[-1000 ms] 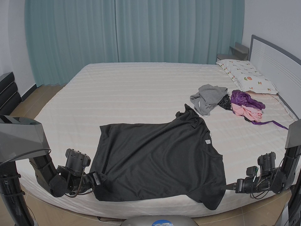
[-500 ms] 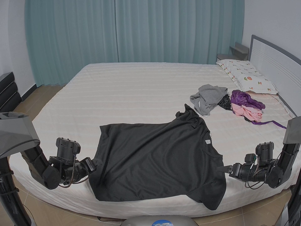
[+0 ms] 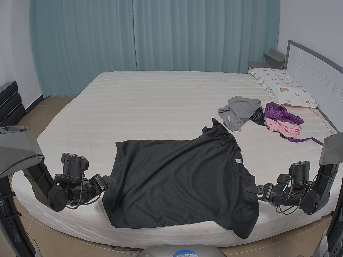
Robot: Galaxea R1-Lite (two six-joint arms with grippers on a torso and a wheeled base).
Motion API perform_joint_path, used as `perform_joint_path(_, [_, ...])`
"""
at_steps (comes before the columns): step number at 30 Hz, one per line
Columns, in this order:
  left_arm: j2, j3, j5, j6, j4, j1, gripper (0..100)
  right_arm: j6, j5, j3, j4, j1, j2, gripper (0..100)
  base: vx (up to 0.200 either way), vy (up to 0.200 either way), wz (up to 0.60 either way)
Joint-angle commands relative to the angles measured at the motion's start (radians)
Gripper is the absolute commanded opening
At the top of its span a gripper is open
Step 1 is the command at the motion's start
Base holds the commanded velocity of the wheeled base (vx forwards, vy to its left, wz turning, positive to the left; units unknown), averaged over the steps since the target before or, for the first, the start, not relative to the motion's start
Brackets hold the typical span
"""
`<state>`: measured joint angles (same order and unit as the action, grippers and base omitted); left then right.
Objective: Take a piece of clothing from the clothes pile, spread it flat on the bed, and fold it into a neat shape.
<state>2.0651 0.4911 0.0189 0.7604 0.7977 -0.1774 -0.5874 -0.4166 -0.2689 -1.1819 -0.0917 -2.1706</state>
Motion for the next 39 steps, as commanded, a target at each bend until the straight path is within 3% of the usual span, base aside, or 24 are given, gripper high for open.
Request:
perform_joint_path(1, [0.006, 0.001, -0.008, 0.005, 0.003, 0.003, 100, -0.011, -0.001, -0.010, -0.007, 0.000, 0.003, 100, 0.000, 0.000, 0.00])
perform_joint_path(10, [0.004, 0.011, -0.011, 0.060, 0.005, 0.003, 100, -0.032, 0.002, -0.010, -0.035, 0.001, 0.003, 100, 0.000, 0.000, 0.00])
perform_joint_path(19, [0.013, 0.015, -0.037, 0.063, 0.005, 0.006, 100, -0.035, 0.002, -0.009, -0.036, 0.003, 0.009, 100, 0.200, 0.000, 0.00])
perform_joint_path(23, [0.036, 0.037, -0.039, 0.071, 0.005, 0.016, 100, -0.035, 0.002, -0.007, -0.036, 0.004, 0.009, 100, 0.000, 0.000, 0.00])
perform_joint_path(27, [0.049, 0.080, -0.040, 0.134, 0.005, 0.030, 100, -0.037, 0.002, -0.009, -0.036, 0.006, 0.008, 100, 0.000, 0.000, 0.00])
perform_joint_path(33, [0.093, 0.175, -0.039, 0.152, -0.006, 0.042, 100, -0.103, 0.004, -0.012, -0.038, 0.006, 0.011, 100, 0.000, 0.000, 0.00])
perform_joint_path(39, [0.234, 0.383, -0.039, 0.143, -0.012, 0.056, 100, -0.117, 0.005, -0.010, -0.073, 0.006, -0.003, 100, 0.000, 0.000, 0.00])
